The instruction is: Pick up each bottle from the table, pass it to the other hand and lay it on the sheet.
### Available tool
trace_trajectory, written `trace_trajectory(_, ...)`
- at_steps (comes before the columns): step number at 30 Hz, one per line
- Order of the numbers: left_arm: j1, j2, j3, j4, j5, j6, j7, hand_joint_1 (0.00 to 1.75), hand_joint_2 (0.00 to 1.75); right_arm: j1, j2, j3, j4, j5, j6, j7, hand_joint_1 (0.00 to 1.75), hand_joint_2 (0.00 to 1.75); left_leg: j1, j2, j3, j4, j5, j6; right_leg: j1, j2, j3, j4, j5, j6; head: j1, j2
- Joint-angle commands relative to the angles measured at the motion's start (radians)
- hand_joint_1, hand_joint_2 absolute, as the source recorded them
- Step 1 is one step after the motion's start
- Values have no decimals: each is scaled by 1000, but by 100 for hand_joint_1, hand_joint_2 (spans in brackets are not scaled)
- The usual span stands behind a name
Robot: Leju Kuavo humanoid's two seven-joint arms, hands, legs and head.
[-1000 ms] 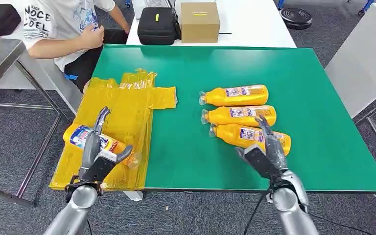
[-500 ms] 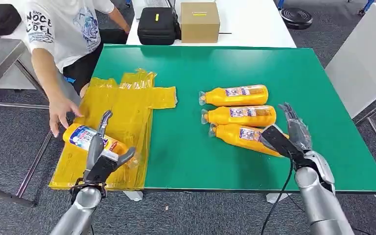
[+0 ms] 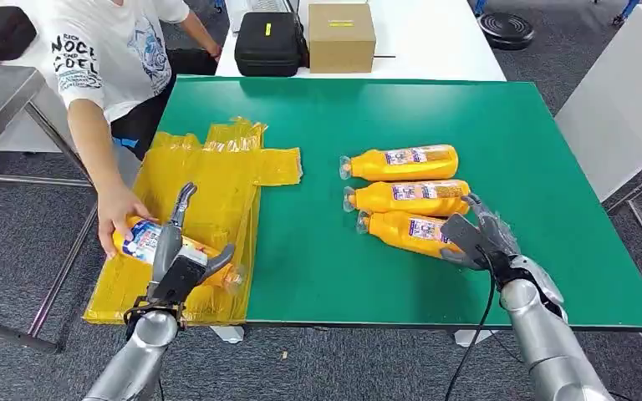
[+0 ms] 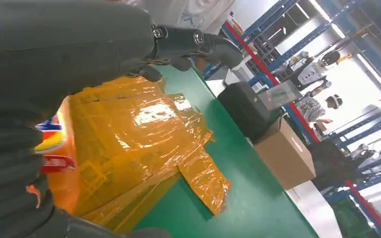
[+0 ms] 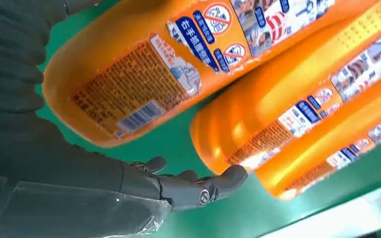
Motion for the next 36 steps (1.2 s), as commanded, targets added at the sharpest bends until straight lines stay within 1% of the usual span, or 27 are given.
trace_trajectory(1, -56, 11, -17, 93, -23, 13, 27, 0, 175, -94, -9, 71, 169, -27, 21, -9, 0, 175, 2, 2, 4, 0, -2, -2, 2, 1, 4, -1, -1, -2, 0, 0)
trace_trajectory(9, -43, 16, -42, 72, -18, -13, 31, 0, 175, -75, -26, 81, 149, -43, 34, -3, 0, 175, 1, 0, 2, 0, 0, -1, 1, 0, 2, -1, 0, -1, 0, 0)
trace_trajectory(13, -36, 13, -49, 72, -14, -21, 33, 0, 175, -62, -35, 84, 137, -43, 35, 0, 0, 175, 2, 1, 4, 0, -2, -2, 2, 0, 4, -1, -1, -2, 0, 0)
trace_trajectory(15, -36, 13, -49, 72, -14, -21, 33, 0, 175, -62, -35, 84, 137, -43, 35, 0, 0, 175, 1, 0, 2, 0, -1, -1, 1, -1, 3, -1, -1, -1, 0, 0)
trace_trajectory(16, -36, 13, -49, 72, -14, -21, 33, 0, 175, -62, -35, 84, 137, -43, 35, 0, 0, 175, 2, 1, 4, 0, -2, -2, 2, 0, 5, -1, -1, -2, 0, 0)
trace_trajectory(17, -36, 16, -52, 72, -9, -28, 34, 0, 175, -59, -39, 92, 129, -38, 38, 9, 0, 175, 1, 0, 2, 0, -1, -1, 1, 0, 2, -1, 0, -1, 0, 0)
trace_trajectory(18, -36, 16, -52, 72, -2, -28, 36, 0, 175, -54, -44, 97, 123, -38, 40, 14, 0, 175, 2, 1, 5, 0, -2, -3, 2, 0, 5, -1, -1, -3, 0, 0)
trace_trajectory(21, -34, 17, -51, 73, 13, -28, 35, 0, 175, -39, -63, 108, 106, -39, 53, 25, 0, 175, 1, 0, 2, 0, -1, -1, 1, -1, 2, -1, -1, -1, 0, 0)
trace_trajectory(23, -35, 17, -54, 74, 15, -33, 35, 0, 175, -34, -67, 113, 105, -36, 56, 29, 0, 175, 2, 0, 6, 0, -2, -3, 2, -1, 6, -1, -2, -3, 0, 0)
trace_trajectory(25, -35, 18, -56, 75, 16, -37, 35, 0, 175, -33, -68, 116, 103, -34, 58, 33, 0, 175, 1, 0, 4, 0, -1, -2, 1, 0, 4, -1, -1, -2, 0, 0)
trace_trajectory(27, -34, 17, -58, 75, 20, -44, 36, 0, 175, -25, -73, 123, 96, -29, 63, 42, 0, 175, 2, 0, 5, 0, -2, -3, 2, -1, 6, -1, -2, -2, 1, 0)
trace_trajectory(30, -30, 18, -58, 71, 32, -58, 38, 0, 175, -5, -90, 135, 71, -23, 73, 61, 0, 175, 1, 0, 3, -1, -1, -1, 1, -1, 3, -1, -1, -1, 0, 0)
trace_trajectory(31, -28, 18, -57, 69, 35, -62, 38, 0, 175, 1, -95, 138, 62, -21, 74, 65, 0, 175, 1, -1, 4, 0, -1, -2, 2, -1, 5, -1, -1, -2, 1, 0)
trace_trajectory(36, -23, 17, -51, 68, 43, -67, 38, 0, 175, -1, -97, 155, 59, -3, 82, 91, 0, 175, 1, 0, 2, 0, -1, -1, 1, -1, 3, -1, -1, -1, 0, 0)
